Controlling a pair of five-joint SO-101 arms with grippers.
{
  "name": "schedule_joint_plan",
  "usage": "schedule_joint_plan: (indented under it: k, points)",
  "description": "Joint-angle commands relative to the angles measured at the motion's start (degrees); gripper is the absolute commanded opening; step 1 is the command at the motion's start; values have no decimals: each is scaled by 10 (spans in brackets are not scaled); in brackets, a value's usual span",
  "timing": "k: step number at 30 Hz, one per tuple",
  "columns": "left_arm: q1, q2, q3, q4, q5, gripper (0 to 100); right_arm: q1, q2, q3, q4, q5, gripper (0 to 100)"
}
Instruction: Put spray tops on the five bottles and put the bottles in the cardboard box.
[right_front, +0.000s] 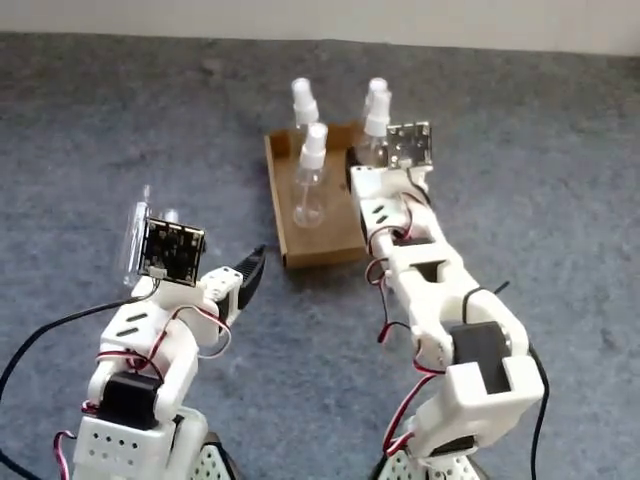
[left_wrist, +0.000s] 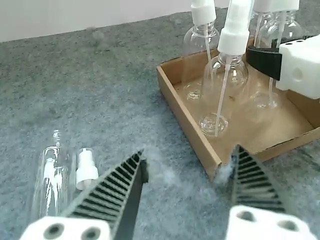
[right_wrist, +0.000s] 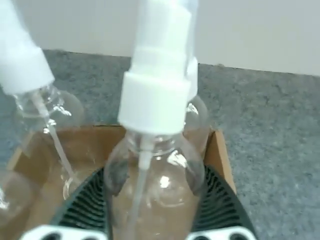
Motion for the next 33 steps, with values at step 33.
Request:
schedule_joint_plan:
  k: [33]
  points:
    - [-3, 0, -2, -12, -4, 210, 15, 25, -37, -21, -2, 212]
